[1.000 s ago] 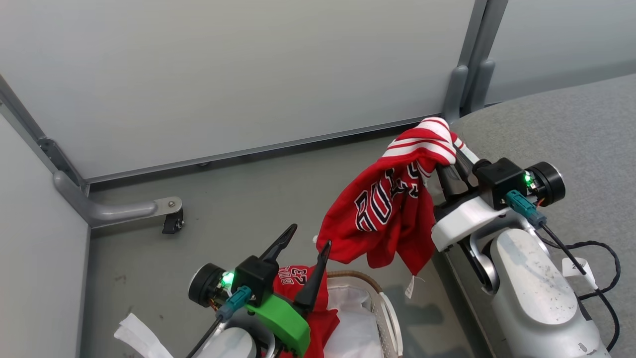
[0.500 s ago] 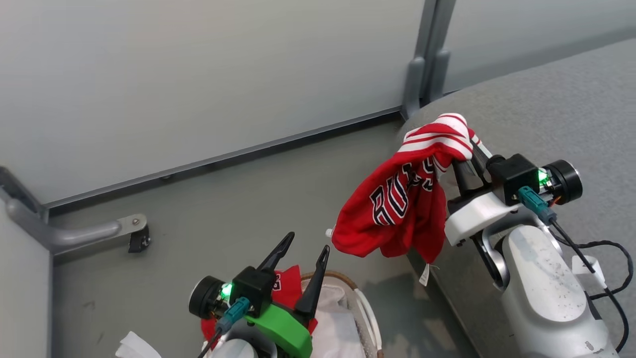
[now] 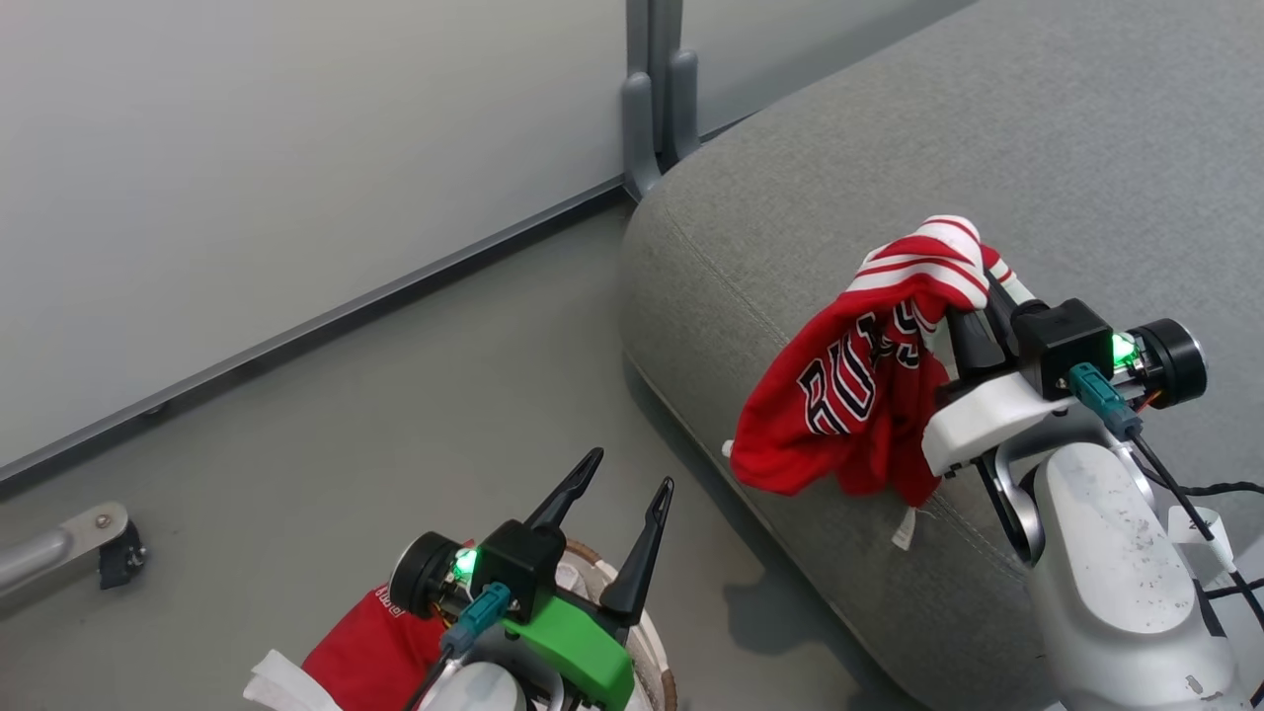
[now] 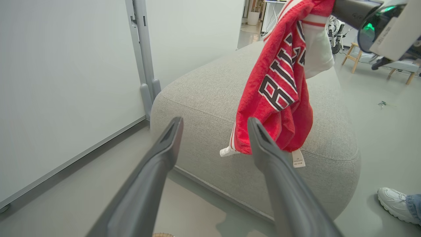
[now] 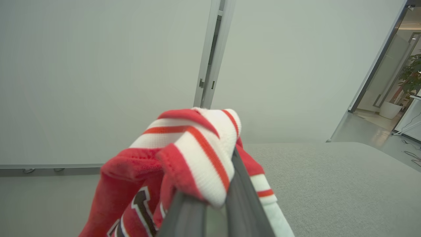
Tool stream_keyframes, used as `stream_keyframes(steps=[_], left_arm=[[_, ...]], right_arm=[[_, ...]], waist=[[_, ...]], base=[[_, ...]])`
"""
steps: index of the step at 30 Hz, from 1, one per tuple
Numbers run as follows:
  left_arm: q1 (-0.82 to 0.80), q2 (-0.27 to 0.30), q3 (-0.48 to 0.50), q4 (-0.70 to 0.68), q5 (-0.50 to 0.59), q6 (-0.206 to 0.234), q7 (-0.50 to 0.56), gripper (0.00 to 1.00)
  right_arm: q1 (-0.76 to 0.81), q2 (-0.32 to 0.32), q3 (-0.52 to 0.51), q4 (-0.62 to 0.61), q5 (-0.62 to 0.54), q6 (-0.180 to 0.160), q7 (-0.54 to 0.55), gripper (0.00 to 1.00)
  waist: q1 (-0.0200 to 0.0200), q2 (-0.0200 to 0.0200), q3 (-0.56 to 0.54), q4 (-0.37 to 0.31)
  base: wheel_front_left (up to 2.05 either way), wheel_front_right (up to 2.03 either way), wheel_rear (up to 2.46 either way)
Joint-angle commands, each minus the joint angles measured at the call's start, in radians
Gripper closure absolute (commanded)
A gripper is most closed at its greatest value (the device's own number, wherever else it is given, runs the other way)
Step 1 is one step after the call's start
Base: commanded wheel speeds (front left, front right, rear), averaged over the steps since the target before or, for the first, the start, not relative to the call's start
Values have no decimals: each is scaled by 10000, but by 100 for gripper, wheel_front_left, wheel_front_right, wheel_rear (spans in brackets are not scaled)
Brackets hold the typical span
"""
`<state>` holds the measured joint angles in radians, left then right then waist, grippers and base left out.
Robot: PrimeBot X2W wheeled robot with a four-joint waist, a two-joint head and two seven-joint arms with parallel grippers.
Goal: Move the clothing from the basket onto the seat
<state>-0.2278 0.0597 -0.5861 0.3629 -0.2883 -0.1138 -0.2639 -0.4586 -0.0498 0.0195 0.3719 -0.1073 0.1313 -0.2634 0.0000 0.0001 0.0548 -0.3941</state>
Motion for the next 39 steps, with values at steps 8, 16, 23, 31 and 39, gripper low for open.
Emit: stream_keyframes(steps=[8, 16, 23, 31, 39], left_arm=[[-441, 82, 1, 31, 375, -100, -9, 0], [-1192, 423, -177, -192, 739, -168, -9, 0], [-2256, 815, -359, -313, 979, -173, -9, 0], [-3395, 1122, -340, -671, 1316, -175, -7, 0], [-3760, 1203, -342, -804, 1433, -58, -4, 0]], right_arm=[[-1036, -112, -748, -30, -290, -10, -21, 100], [-3850, -1156, -1605, 513, -377, -10, -21, 100], [-6765, -2285, -2401, 1454, -401, -12, 46, 100], [-8315, -3008, -3451, 2769, -1063, -10, 210, 100], [-7594, -2939, -4507, 4079, -1766, -12, -7, 100]], waist=[[0, -1, 1031, -331], [0, -1, 2637, 497], [0, -1, 4485, 1254], [0, -1, 6259, 1841], [0, -1, 7123, 2052]], base=[[0, 0, 0], [0, 0, 0], [0, 0, 0], [0, 0, 0], [0, 0, 0]])
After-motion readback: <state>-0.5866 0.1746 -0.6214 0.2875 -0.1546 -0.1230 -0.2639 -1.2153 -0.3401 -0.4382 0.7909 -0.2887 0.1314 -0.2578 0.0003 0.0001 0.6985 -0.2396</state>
